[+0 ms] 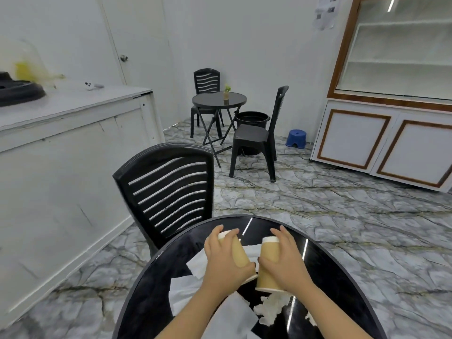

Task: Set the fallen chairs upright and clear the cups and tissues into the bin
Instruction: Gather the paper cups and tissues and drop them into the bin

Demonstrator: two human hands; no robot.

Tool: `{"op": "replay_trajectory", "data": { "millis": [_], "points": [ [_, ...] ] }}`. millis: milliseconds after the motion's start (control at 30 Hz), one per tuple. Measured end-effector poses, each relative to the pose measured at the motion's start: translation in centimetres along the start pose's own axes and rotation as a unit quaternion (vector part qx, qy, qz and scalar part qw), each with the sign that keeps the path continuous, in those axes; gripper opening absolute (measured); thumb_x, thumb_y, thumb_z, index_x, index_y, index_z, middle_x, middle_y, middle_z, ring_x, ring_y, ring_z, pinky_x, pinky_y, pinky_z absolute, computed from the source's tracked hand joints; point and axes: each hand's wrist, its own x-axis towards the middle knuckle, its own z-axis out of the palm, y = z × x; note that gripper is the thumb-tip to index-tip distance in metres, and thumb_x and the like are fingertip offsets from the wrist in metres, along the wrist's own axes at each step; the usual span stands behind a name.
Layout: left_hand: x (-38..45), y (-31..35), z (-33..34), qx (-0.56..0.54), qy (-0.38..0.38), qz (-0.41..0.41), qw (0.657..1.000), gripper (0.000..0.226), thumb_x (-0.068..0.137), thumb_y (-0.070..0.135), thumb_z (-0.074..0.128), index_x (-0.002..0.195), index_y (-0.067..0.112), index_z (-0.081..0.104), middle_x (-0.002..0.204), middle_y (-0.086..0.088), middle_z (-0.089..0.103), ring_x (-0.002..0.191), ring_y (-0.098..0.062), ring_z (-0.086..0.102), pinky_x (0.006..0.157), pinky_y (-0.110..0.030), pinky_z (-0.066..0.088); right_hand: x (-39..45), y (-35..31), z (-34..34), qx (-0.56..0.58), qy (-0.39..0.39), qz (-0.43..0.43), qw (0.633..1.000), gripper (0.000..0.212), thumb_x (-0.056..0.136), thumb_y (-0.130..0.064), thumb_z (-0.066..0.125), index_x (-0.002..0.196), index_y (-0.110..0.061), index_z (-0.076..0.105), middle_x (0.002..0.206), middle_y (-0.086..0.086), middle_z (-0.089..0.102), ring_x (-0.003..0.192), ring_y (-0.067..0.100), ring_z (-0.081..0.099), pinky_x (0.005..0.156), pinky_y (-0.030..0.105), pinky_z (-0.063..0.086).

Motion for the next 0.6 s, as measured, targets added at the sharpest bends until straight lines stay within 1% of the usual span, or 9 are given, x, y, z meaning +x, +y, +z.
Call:
{"op": "replay_trajectory", "data": {
  "millis": [67, 167, 300, 400, 533, 600],
  "points": [
    [-0.8, -0.6, -2.2, 0.000, 0.032, -0.016, 0.999, 0.080, 0.058, 0.045, 0.061, 0.132, 0.034, 0.033, 0.146, 0.008, 0.003, 0.133, -0.018, 0.003, 0.109, -0.037, 0.023, -0.1, -2.1, 0.9, 0.000, -0.013, -0.026, 1.000, 0.075, 0.076, -0.020, 0.069, 0.140, -0.023, 0.031, 0.156, -0.002, 0.013, 0.141, 0.014, 0.020, 0.108, 0.028, 0.024],
    [-2.4, -2.2, -6.2, -0.001, 0.083, -0.035, 0.996, 0.085, 0.054, 0.053, 0.060, 0.132, 0.033, 0.034, 0.146, 0.006, 0.005, 0.135, -0.022, 0.005, 0.109, -0.038, 0.021, -0.7, -5.8, 3.5, -0.010, -0.042, -0.073, 0.996, 0.074, 0.077, -0.021, 0.069, 0.140, -0.022, 0.031, 0.156, -0.002, 0.013, 0.143, 0.015, 0.017, 0.114, 0.033, 0.021],
    [-5.7, -5.7, -12.2, 0.001, 0.153, -0.060, 0.986, 0.081, 0.056, 0.046, 0.063, 0.131, 0.032, 0.036, 0.146, 0.004, 0.008, 0.135, -0.022, 0.011, 0.111, -0.038, 0.022, -2.4, -10.7, 8.6, -0.033, -0.100, -0.144, 0.984, 0.075, 0.076, -0.022, 0.070, 0.140, -0.023, 0.030, 0.157, -0.002, 0.013, 0.143, 0.014, 0.015, 0.112, 0.031, 0.019],
    [-9.5, -9.0, -17.0, -0.005, 0.198, -0.088, 0.976, 0.078, 0.057, 0.047, 0.063, 0.130, 0.033, 0.038, 0.143, 0.008, 0.009, 0.132, -0.019, 0.012, 0.109, -0.036, 0.026, -4.7, -14.7, 13.6, -0.033, -0.141, -0.182, 0.972, 0.077, 0.075, -0.023, 0.072, 0.140, -0.022, 0.031, 0.156, -0.001, 0.014, 0.142, 0.015, 0.017, 0.113, 0.030, 0.019],
    [-16.1, -14.6, -22.9, -0.006, 0.249, -0.133, 0.959, 0.085, 0.050, 0.060, 0.055, 0.130, 0.034, 0.037, 0.129, 0.019, 0.008, 0.132, -0.017, 0.012, 0.107, -0.032, 0.021, -9.5, -19.0, 21.3, -0.038, -0.202, -0.226, 0.952, 0.078, 0.074, -0.025, 0.073, 0.140, -0.019, 0.033, 0.155, 0.001, 0.017, 0.141, 0.015, 0.019, 0.109, 0.023, 0.017],
    [-19.9, -17.7, -25.3, -0.005, 0.257, -0.164, 0.952, 0.086, 0.051, 0.060, 0.057, 0.130, 0.035, 0.036, 0.129, 0.020, 0.007, 0.133, -0.018, 0.012, 0.107, -0.030, 0.020, -12.4, -20.2, 25.4, -0.040, -0.243, -0.231, 0.942, 0.079, 0.075, -0.026, 0.073, 0.141, -0.016, 0.031, 0.155, 0.002, 0.017, 0.142, 0.015, 0.017, 0.112, 0.025, 0.016]
  ]
}}
